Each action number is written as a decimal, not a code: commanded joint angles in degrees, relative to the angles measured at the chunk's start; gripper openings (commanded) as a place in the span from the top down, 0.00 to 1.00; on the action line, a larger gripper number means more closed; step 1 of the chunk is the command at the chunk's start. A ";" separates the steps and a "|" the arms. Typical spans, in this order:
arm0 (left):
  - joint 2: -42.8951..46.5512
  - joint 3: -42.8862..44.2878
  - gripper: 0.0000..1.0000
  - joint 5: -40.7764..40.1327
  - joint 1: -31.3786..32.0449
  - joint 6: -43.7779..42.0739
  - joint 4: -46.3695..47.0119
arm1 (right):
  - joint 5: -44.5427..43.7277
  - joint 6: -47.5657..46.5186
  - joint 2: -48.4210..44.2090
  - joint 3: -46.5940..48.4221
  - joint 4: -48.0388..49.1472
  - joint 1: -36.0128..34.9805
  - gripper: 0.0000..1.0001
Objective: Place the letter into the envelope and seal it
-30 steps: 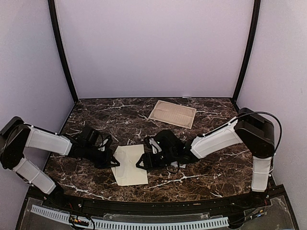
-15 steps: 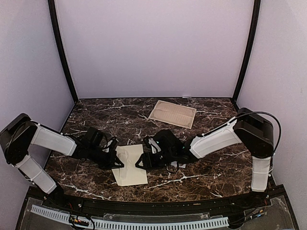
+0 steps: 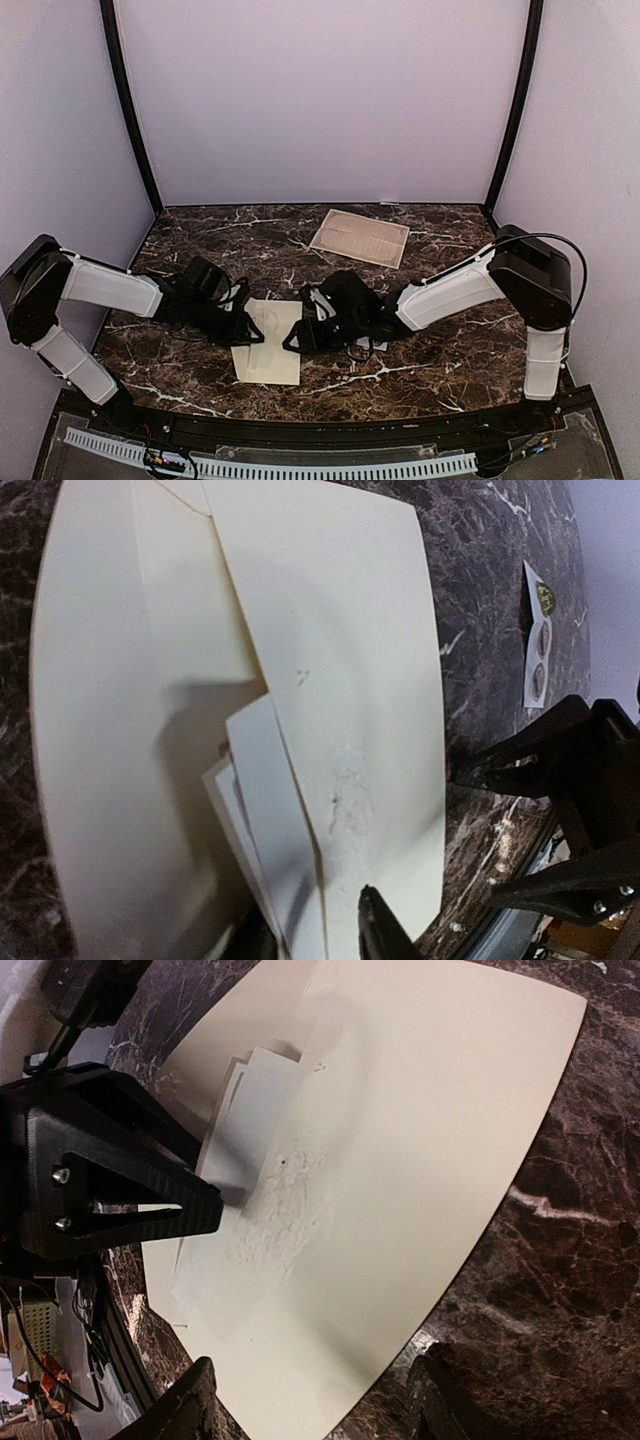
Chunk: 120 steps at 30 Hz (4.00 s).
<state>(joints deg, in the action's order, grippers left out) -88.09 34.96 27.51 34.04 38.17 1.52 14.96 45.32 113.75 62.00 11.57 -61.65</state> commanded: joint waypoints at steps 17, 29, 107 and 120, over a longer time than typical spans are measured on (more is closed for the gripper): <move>6.60 3.50 0.54 -5.27 0.15 -5.52 -11.46 | -2.96 -0.24 -4.15 -0.85 -3.80 -0.84 0.40; 1.89 4.48 0.65 -9.36 0.15 -7.55 -11.42 | -1.69 0.64 -0.61 -0.15 -1.93 -0.83 0.45; 19.43 20.06 0.10 -12.42 -23.86 -26.42 -18.86 | -26.46 -21.18 -16.34 9.04 -34.02 24.01 0.01; 22.71 16.55 0.09 -15.31 -24.29 -28.10 -18.06 | -25.70 -31.00 8.54 32.57 -33.99 31.21 0.04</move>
<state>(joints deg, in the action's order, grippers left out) -67.48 52.27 13.10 9.96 11.31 -17.69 -10.76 18.52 117.56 87.50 -22.48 -30.63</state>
